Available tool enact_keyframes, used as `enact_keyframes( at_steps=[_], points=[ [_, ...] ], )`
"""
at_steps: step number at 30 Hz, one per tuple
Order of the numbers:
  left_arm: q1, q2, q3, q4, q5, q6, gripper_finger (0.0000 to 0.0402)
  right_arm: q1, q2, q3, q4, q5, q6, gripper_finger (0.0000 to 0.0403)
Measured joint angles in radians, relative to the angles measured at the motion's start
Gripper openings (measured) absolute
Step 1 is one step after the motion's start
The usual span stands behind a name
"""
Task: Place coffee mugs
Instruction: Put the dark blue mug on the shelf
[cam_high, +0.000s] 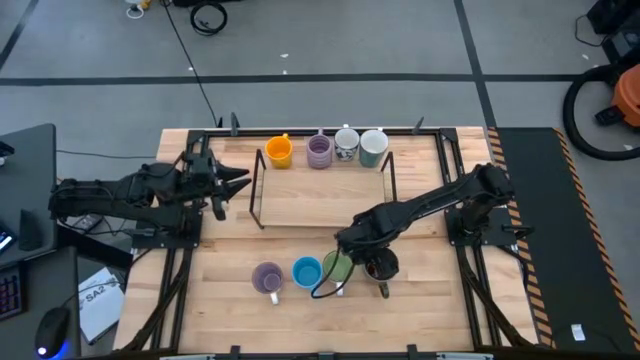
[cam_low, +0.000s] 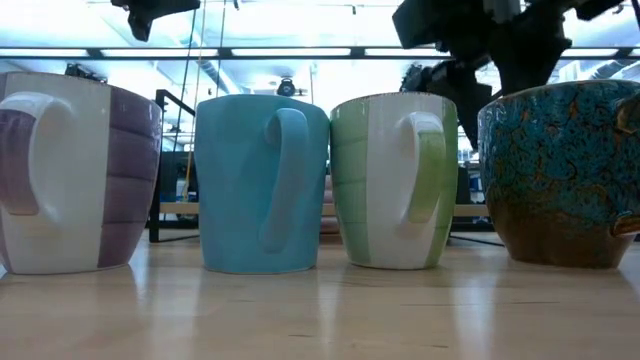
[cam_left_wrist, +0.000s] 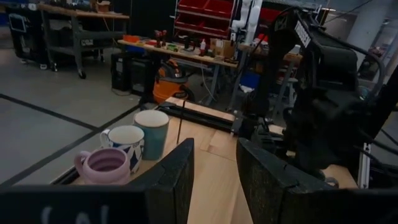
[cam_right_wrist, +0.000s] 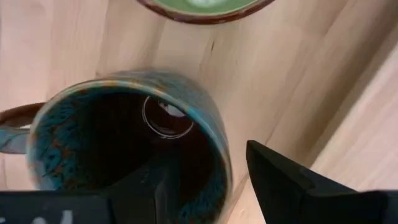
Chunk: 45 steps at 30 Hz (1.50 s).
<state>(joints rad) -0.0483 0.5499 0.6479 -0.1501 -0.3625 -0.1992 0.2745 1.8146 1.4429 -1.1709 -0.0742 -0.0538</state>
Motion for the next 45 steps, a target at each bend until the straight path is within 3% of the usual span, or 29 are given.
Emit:
enact_keyframes(
  at_steps=[7,23,34,45],
  points=[
    [0.000,0.000,0.000,-0.021,0.038,-0.020,0.0125,-0.005,0.060,0.000,0.002,-0.005,-0.027,0.0171],
    [0.000,0.000,0.000,-0.030,0.079,-0.026,0.0125,-0.016,0.071,-0.001,0.014,0.009,0.009,0.0051],
    [0.000,0.000,0.000,-0.036,0.078,-0.026,0.0125,-0.013,0.065,-0.002,-0.054,0.088,0.010,0.0052],
    [0.000,0.000,0.000,-0.035,0.077,-0.046,0.0125,-0.077,-0.034,-0.001,-0.040,0.151,-0.018,0.0051]
  ],
)
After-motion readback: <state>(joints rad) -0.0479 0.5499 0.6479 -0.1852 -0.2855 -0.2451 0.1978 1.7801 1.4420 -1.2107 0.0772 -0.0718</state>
